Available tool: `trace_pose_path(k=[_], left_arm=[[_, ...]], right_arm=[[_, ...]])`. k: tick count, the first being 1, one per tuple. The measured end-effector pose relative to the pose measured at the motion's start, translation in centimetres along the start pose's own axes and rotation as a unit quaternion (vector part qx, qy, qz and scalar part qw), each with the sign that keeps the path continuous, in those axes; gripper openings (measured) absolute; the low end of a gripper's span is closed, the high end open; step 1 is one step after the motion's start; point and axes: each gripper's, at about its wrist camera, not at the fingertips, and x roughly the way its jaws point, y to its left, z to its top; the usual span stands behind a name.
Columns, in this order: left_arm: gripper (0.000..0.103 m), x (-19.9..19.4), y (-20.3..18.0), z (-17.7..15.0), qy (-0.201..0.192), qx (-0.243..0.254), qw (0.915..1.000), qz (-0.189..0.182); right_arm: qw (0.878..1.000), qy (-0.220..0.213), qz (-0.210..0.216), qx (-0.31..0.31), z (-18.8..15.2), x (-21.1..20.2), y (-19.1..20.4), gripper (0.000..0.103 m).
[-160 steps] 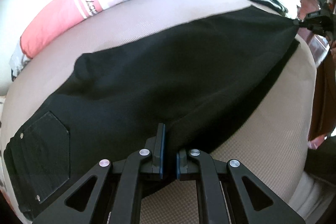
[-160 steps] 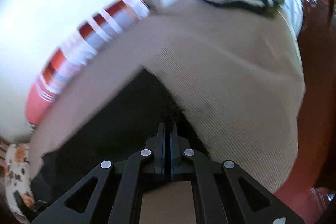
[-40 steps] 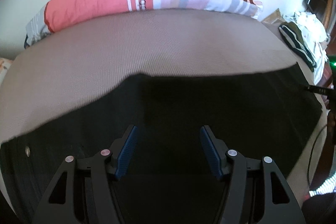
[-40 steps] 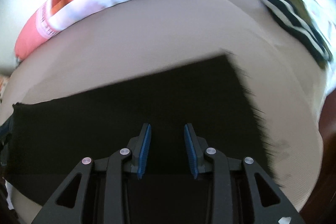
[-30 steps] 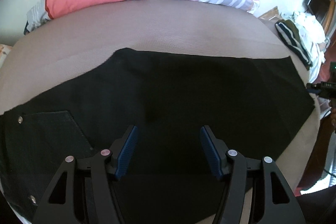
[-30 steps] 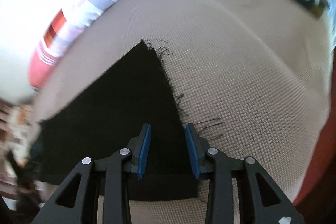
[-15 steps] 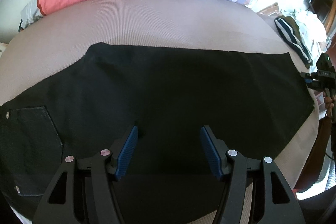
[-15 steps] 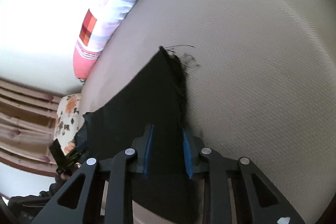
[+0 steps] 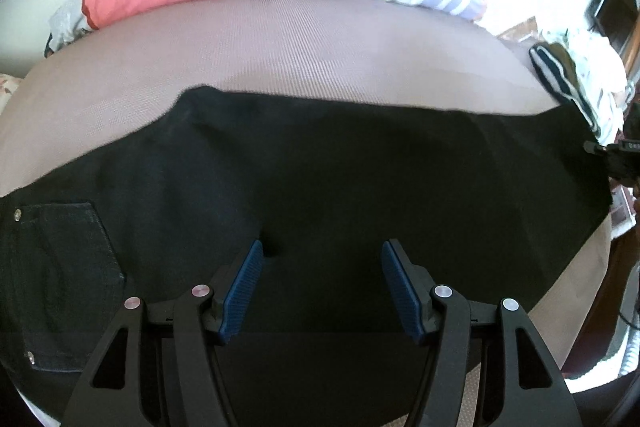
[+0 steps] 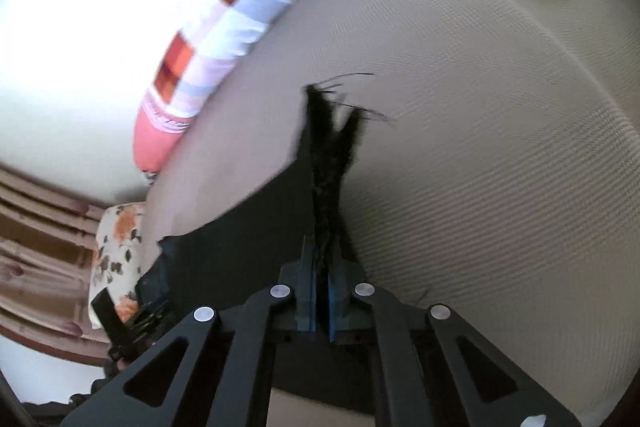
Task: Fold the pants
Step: 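Lift the hem corner with the right gripper and fold it toward the left gripper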
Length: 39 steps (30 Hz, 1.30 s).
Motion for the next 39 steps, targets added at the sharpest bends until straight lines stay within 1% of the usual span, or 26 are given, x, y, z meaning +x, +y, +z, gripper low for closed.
trace_pose_path(k=[2, 6, 10, 13, 15, 19, 22, 26, 27, 29, 32, 34, 35, 36, 38, 39], left_arm=[[0.062, -0.8, 0.4, 0.1, -0.012, -0.002, 0.9999, 0.0], [0.062, -2.5, 1.6, -0.1, -0.035, -0.007, 0.9994, -0.001], [0.062, -4.4, 3.3, -0.6, -0.058, -0.015, 0.9982, -0.003], [0.062, -6.4, 5.1, -1.2, -0.079, -0.023, 0.9966, -0.002], [0.062, -7.7, 6.6, -1.8, -0.094, -0.03, 0.9951, 0.0], [0.062, -9.7, 9.8, -3.3, -0.115, -0.059, 0.9916, 0.0], [0.062, -11.0, 12.1, -4.4, -0.131, -0.081, 0.9881, 0.002], [0.062, -12.1, 14.7, -5.6, -0.141, -0.106, 0.9843, 0.001], [0.062, -12.3, 15.0, -5.8, -0.143, -0.109, 0.9837, 0.001], [0.062, -12.5, 15.6, -6.2, -0.145, -0.116, 0.9826, -0.002], [0.062, -12.5, 16.1, -6.6, -0.144, -0.121, 0.9821, -0.011], [0.062, -12.2, 16.1, -6.6, -0.141, -0.121, 0.9825, -0.016], [0.062, -11.9, 16.1, -6.7, -0.137, -0.122, 0.9828, -0.024], [0.062, -11.7, 16.1, -6.6, -0.134, -0.121, 0.9831, -0.03], [0.062, -11.4, 15.8, -6.6, -0.129, -0.122, 0.9831, -0.045], [0.062, -11.2, 15.7, -6.5, -0.125, -0.122, 0.9832, -0.051]], right_arm=[[1.0, 0.001, 0.003, -0.01, -0.4, -0.2, 2.7, 0.005], [0.999, 0.001, 0.023, -0.024, -1.2, 0.1, 8.1, 0.005], [0.998, 0.012, 0.031, -0.045, -2.2, 1.9, 14.0, 0.005], [0.997, 0.024, 0.032, -0.066, -3.1, 4.1, 18.4, 0.005], [0.995, 0.036, 0.04, -0.079, -3.9, 5.9, 20.9, 0.005], [0.991, 0.069, 0.04, -0.11, -6.1, 11.0, 25.9, 0.005], [0.986, 0.094, 0.043, -0.13, -8.1, 14.3, 28.5, 0.005], [0.977, 0.133, 0.036, -0.16, -10.9, 19.9, 31.7, 0.005], [0.975, 0.141, 0.033, -0.167, -11.5, 20.9, 32.2, 0.005], [0.97, 0.158, 0.01, -0.187, -13.1, 23.6, 33.2, 0.005], [0.96, 0.182, -0.021, -0.213, -15.1, 26.6, 33.5, 0.006], [0.952, 0.191, -0.043, -0.235, -16.2, 28.1, 33.4, 0.01], [0.952, 0.191, -0.043, -0.237, -16.5, 28.4, 33.5, 0.016], [0.953, 0.19, -0.035, -0.234, -16.6, 28.3, 33.5, 0.026], [0.954, 0.201, -0.009, -0.222, -16.7, 27.7, 33.7, 0.038], [0.954, 0.2, 0.0, -0.221, -16.8, 27.1, 33.9, 0.038]])
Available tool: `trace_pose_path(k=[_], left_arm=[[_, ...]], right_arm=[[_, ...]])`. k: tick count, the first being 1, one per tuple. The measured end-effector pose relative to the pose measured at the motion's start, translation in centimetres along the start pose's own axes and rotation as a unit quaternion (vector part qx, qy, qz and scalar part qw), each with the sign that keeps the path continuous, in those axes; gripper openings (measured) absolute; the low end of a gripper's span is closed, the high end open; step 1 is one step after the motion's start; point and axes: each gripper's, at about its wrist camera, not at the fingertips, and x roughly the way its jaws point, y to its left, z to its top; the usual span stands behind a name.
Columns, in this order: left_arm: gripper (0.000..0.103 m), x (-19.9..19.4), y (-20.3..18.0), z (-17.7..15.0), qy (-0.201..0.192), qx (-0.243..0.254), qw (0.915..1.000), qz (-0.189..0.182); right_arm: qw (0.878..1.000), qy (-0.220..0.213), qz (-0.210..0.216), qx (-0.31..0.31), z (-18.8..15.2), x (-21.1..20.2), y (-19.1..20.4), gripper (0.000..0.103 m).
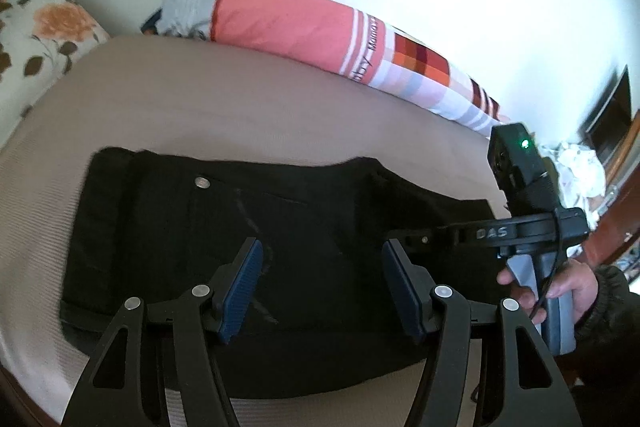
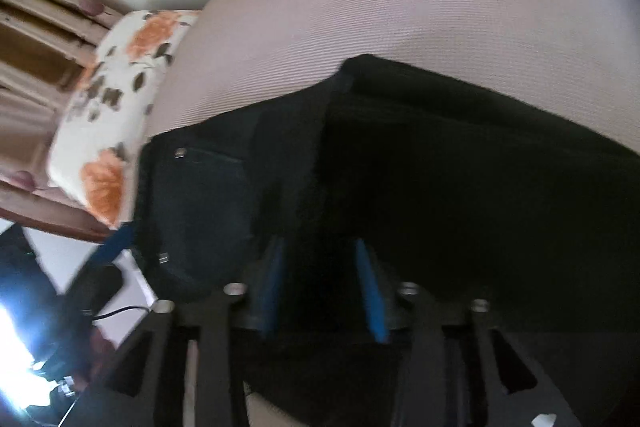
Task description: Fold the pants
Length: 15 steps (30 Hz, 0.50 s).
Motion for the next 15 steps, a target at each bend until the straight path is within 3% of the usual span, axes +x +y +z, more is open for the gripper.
trace_pose_path(k=[3, 6, 12, 15], left_arm=[[0.062, 0.9, -0.6, 0.0, 0.011, -0.001, 0.9998, -0.014], [0.062, 1.7, -1.8, 0.4, 0.018, 0.008, 0.9994, -0.03], [0.062, 4.8, -6.4, 2.2, 0.032, 0.073, 0.9957, -0.047], [0.062, 7.4, -8.2, 2.8, 0.049, 0.099, 0.9923, -0.056]], right_arm=[[1.0, -0.016, 0.012, -0.009, -0.8, -1.9, 0.6, 0.038], [0.999, -0.047, -0.009, -0.004, -1.7, -4.7, -0.7, 0.039], [0.985, -0.107, -0.13, 0.031, -3.2, -8.7, -5.6, 0.039], [0.979, -0.119, -0.157, 0.059, -3.5, -9.8, -8.6, 0.039]])
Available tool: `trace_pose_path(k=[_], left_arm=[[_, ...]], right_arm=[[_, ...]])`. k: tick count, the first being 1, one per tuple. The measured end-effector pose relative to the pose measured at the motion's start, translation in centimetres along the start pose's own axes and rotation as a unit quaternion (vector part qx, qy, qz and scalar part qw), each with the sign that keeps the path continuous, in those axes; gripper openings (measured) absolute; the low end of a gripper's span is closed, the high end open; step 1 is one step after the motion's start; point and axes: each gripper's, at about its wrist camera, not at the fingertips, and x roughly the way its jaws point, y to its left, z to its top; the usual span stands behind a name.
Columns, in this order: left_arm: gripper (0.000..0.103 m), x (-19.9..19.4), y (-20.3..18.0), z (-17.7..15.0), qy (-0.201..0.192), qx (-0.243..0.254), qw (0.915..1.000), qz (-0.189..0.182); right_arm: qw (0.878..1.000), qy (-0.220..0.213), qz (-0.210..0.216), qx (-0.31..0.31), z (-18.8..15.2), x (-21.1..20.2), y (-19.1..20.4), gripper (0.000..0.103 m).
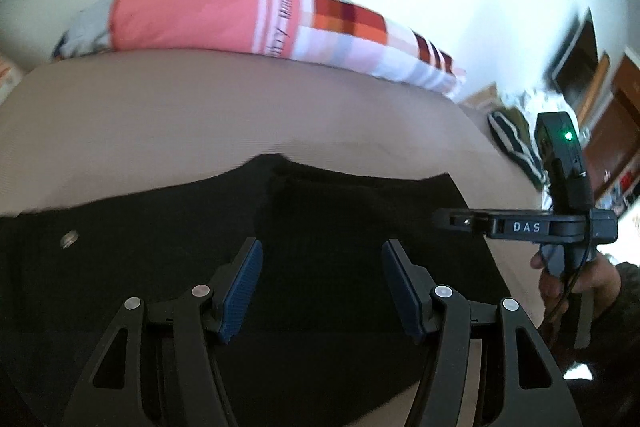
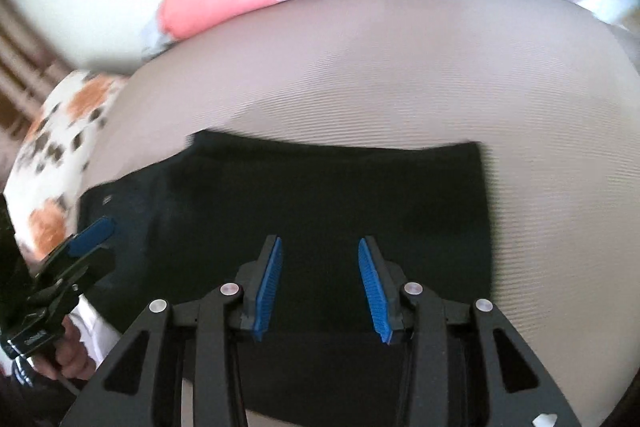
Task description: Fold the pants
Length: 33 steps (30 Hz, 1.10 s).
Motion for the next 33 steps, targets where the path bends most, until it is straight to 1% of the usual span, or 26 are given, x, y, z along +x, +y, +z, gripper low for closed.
trace_pose_path(k=[2, 4, 7, 8, 10, 12, 14, 15, 17, 19, 20, 21, 22, 24, 26, 28, 29, 32, 33], left_arm=[[0.062, 1.8, -0.5, 0.7, 0.013, 0.01, 0.9999, -0.004], [0.062, 3.1, -0.8, 1.2, 0.018, 0.018, 0.9997, 0.0], [0.062, 5.3, -0.7, 2.0, 0.029, 0.026, 0.9992, 0.012], [0.06, 5.8, -0.6, 2.1, 0.032, 0.026, 0.999, 0.016], [0.058, 7.3, 0.0, 2.5, 0.044, 0.022, 0.9982, 0.033], [0.056, 8.9, 1.1, 2.7, 0.057, 0.008, 0.9972, 0.047], [0.052, 9.8, 2.2, 2.5, 0.065, -0.005, 0.9966, 0.05], [0.052, 9.7, 2.4, 2.6, 0.054, -0.003, 0.9975, 0.045], [0.052, 9.6, 2.4, 2.6, 0.057, -0.004, 0.9972, 0.047], [0.052, 9.5, 2.1, 2.5, 0.06, 0.003, 0.9968, 0.053], [0.052, 9.2, 2.0, 2.4, 0.064, 0.005, 0.9966, 0.052], [0.052, 8.8, 1.8, 2.2, 0.065, 0.005, 0.9967, 0.048], [0.052, 7.8, 1.6, 1.8, 0.065, 0.005, 0.9971, 0.039], [0.052, 5.9, 1.1, 1.0, 0.056, 0.012, 0.998, 0.028], [0.052, 3.5, 0.2, -0.2, 0.045, 0.029, 0.9984, 0.02], [0.052, 1.9, -0.6, -1.0, 0.041, 0.04, 0.9982, 0.014], [0.052, 0.8, -1.2, -1.9, 0.043, 0.047, 0.998, 0.005], [0.052, -0.8, -2.1, -3.9, 0.051, 0.055, 0.997, -0.018], [0.052, -1.0, -2.3, -4.6, 0.057, 0.059, 0.9965, -0.018]], right_arm=[[1.0, -0.008, -0.021, 0.015, 0.2, 0.0, -2.2, 0.039], [0.999, -0.014, -0.028, 0.028, 0.6, 0.0, -3.8, 0.038], [0.999, -0.021, -0.035, 0.031, 1.4, 0.3, -4.8, 0.035], [0.999, -0.022, -0.037, 0.028, 1.6, 0.7, -4.5, 0.035], [0.998, -0.023, -0.048, 0.023, 2.1, 1.3, -4.5, 0.032], [0.998, -0.027, -0.056, 0.025, 2.6, 1.9, -5.0, 0.025], [0.997, -0.027, -0.06, 0.028, 2.9, 2.3, -5.0, 0.021], [0.997, -0.027, -0.059, 0.031, 3.0, 2.5, -5.1, 0.02], [0.998, -0.026, -0.052, 0.036, 3.1, 2.5, -5.3, 0.02], [0.998, -0.026, -0.054, 0.028, 3.0, 2.4, -5.1, 0.02], [0.998, -0.027, -0.051, 0.029, 2.9, 2.1, -5.0, 0.022], [0.998, -0.03, -0.038, 0.038, 2.8, 1.5, -4.9, 0.026], [0.998, -0.031, -0.031, 0.042, 2.5, 1.1, -4.9, 0.026], [0.999, -0.03, -0.02, 0.04, 1.7, 0.0, -4.5, 0.026], [0.999, -0.029, -0.015, 0.02, 0.3, -1.2, -3.7, 0.026], [1.0, -0.019, -0.008, 0.01, -0.9, -1.7, -3.1, 0.026], [1.0, -0.01, -0.001, 0.006, -1.9, -2.0, -2.7, 0.026], [1.0, 0.007, 0.004, -0.003, -3.7, -2.3, -2.0, 0.026], [1.0, 0.017, 0.009, -0.004, -4.6, -2.2, -1.8, 0.026]])
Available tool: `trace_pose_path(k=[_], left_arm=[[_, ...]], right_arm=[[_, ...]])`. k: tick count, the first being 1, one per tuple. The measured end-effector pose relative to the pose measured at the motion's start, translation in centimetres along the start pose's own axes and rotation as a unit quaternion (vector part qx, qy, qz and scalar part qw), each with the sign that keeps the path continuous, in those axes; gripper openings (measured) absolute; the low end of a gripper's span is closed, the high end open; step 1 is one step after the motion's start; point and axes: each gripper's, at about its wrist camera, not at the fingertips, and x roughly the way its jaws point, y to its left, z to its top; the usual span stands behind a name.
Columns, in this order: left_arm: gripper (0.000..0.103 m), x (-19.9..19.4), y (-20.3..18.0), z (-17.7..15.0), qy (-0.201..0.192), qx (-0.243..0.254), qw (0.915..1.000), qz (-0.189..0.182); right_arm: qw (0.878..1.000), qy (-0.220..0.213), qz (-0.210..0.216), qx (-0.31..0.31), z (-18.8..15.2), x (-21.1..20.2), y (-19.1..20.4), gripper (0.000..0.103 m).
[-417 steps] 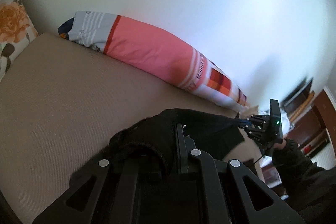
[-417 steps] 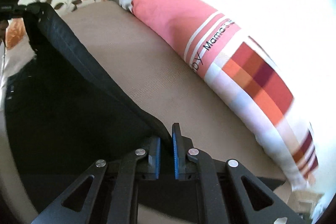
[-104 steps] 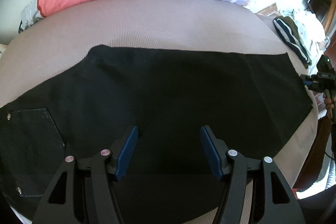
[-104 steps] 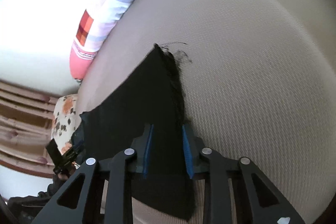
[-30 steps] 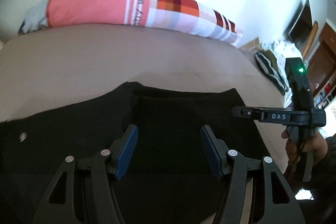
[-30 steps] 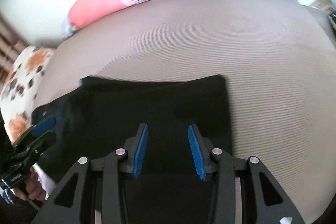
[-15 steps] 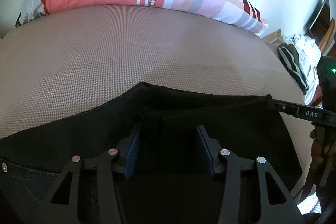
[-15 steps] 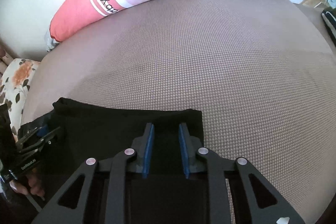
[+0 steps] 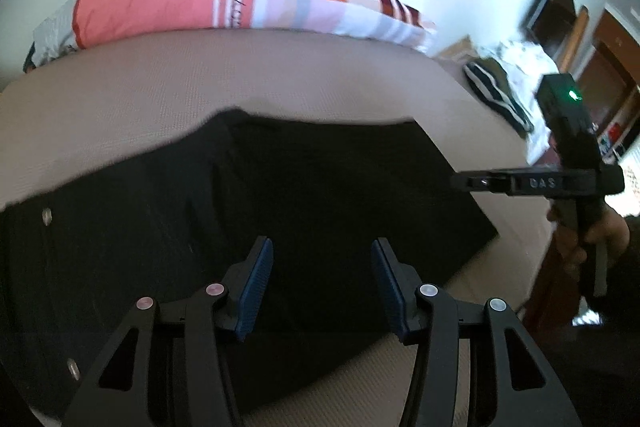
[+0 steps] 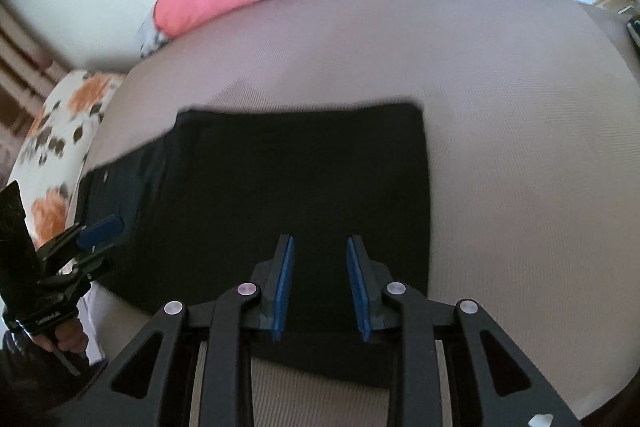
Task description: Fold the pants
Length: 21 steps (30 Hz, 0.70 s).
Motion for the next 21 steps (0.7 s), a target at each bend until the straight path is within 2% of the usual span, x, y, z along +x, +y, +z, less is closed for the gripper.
trace_pose_path(k=[4, 6, 8, 14, 17, 21], left_arm=[[0.052, 0.9, 0.0, -1.8, 0.024, -0.004, 0.9997, 0.009], [0.052, 2.2, 1.0, -2.7, 0.047, -0.017, 0.9983, 0.031], [0.052, 2.8, 1.6, -3.2, 0.05, -0.026, 0.9976, 0.041], [0.052, 1.1, 2.6, -2.9, 0.025, -0.043, 0.9973, 0.054], [0.052, -2.2, 3.8, -2.5, -0.013, -0.056, 0.9959, 0.07], [0.052, -6.5, 6.8, -2.4, -0.044, -0.087, 0.9905, 0.097]], right_arm=[[1.0, 0.017, 0.009, 0.002, -1.7, 0.8, 0.6, 0.026], [1.0, 0.024, 0.014, 0.003, -2.3, 1.4, 1.0, 0.026], [0.999, 0.028, 0.018, -0.002, -2.9, 1.7, 1.6, 0.026], [0.998, 0.04, 0.034, -0.021, -3.8, 2.6, 4.1, 0.026], [0.997, 0.05, 0.048, -0.037, -4.2, 3.3, 6.0, 0.027], [0.994, 0.061, 0.06, -0.065, -3.9, 4.3, 8.6, 0.028]])
